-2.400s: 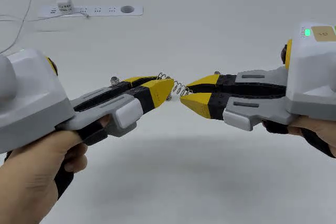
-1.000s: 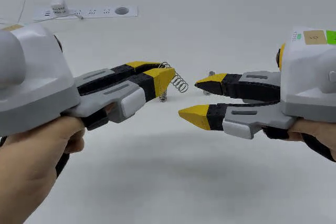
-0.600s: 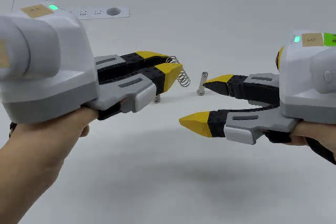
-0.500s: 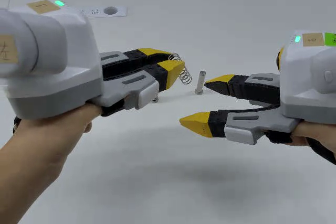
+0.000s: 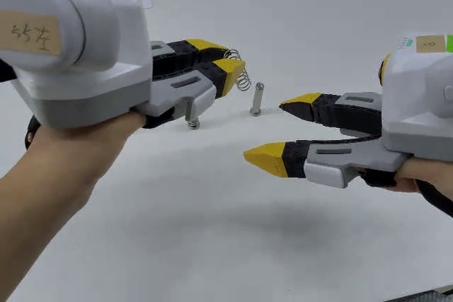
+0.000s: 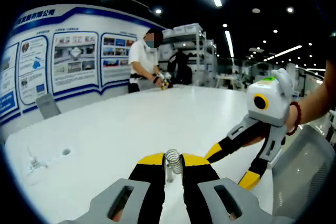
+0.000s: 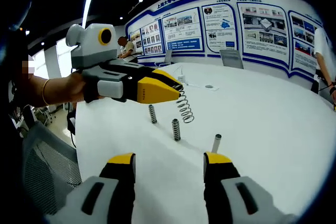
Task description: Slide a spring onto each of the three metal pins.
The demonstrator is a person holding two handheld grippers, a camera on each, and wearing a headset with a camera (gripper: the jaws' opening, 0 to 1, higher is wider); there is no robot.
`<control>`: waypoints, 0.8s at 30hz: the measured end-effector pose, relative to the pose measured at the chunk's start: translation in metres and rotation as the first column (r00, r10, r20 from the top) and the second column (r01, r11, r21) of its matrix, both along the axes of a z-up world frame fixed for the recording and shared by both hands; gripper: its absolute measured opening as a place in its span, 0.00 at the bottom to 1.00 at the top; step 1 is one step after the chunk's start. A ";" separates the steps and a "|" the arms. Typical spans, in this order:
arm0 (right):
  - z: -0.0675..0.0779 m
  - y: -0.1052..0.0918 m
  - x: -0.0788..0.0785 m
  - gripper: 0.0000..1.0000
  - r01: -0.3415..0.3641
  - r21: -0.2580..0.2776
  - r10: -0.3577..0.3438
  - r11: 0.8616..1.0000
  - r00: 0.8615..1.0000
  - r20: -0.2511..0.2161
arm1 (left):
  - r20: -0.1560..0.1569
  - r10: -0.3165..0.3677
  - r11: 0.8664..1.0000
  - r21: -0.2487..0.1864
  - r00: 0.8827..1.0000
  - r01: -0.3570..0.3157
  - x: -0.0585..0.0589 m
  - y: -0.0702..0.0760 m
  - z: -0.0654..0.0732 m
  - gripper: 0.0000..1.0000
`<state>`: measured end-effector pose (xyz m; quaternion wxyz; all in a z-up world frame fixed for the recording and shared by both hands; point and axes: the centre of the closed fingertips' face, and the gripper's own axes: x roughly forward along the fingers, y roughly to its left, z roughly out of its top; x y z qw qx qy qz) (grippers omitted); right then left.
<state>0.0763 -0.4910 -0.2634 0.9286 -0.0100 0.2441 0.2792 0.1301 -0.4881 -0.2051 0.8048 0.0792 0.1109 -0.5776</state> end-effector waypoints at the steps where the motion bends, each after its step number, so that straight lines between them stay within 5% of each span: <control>1: 0.000 -0.001 0.000 0.53 0.004 0.002 -0.004 1.000 1.000 -0.001 | 0.000 -0.002 1.000 0.005 1.000 0.002 0.001 -0.002 -0.002 0.11; 24: -0.011 -0.026 0.001 0.53 0.079 0.013 -0.079 0.997 0.997 -0.025 | 0.054 -0.023 0.997 0.075 0.998 0.019 0.025 -0.042 -0.029 0.11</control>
